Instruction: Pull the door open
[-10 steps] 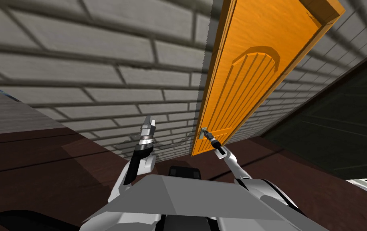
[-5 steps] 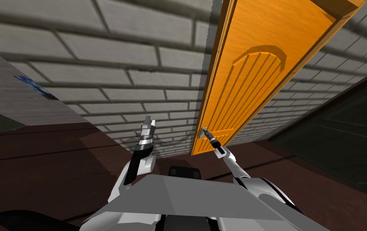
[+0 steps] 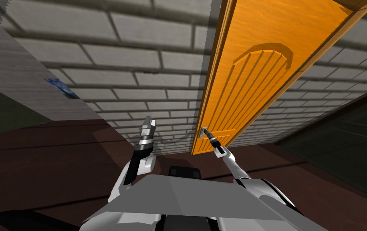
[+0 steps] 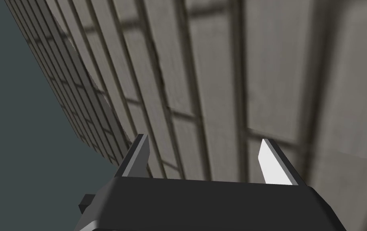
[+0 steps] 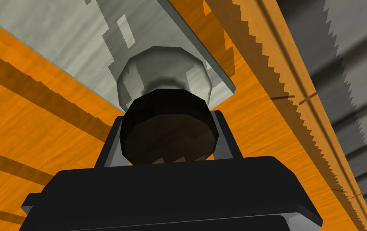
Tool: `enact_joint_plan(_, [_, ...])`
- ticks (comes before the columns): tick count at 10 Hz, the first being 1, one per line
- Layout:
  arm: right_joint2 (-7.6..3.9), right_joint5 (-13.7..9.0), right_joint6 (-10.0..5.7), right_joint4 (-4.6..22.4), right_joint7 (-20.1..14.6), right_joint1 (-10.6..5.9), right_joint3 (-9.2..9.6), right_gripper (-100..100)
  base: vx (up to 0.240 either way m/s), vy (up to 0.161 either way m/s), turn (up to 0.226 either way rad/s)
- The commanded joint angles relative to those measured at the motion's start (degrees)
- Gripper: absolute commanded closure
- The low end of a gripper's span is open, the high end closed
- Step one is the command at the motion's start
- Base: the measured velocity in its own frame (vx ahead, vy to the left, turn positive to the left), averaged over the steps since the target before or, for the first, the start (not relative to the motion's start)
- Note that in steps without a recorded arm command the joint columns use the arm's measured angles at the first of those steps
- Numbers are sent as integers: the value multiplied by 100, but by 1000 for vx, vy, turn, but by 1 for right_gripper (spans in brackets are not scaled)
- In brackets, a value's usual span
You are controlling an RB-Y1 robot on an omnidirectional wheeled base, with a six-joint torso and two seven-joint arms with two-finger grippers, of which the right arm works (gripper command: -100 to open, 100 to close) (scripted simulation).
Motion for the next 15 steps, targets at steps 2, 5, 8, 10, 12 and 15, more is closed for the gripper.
enact_joint_plan(2, [-23,-217,22,22,-365,-49,-14,100,-57,-56,69])
enact_joint_plan(5, [-1,-488,74,18,-770,-63,6,100,-53,-58,99])
enact_joint_plan(8, [20,-758,127,13,-1175,-78,26,100,-64,-77,115])
enact_joint_plan(10, [-53,-698,99,-10,-1003,-18,0,-100,-56,-23,38])
enact_joint_plan(12, [-83,-646,82,-17,-898,7,-11,-100,-23,50,-38])
enact_joint_plan(15, [-195,-448,22,-46,-463,101,-51,-100,-24,49,-26])
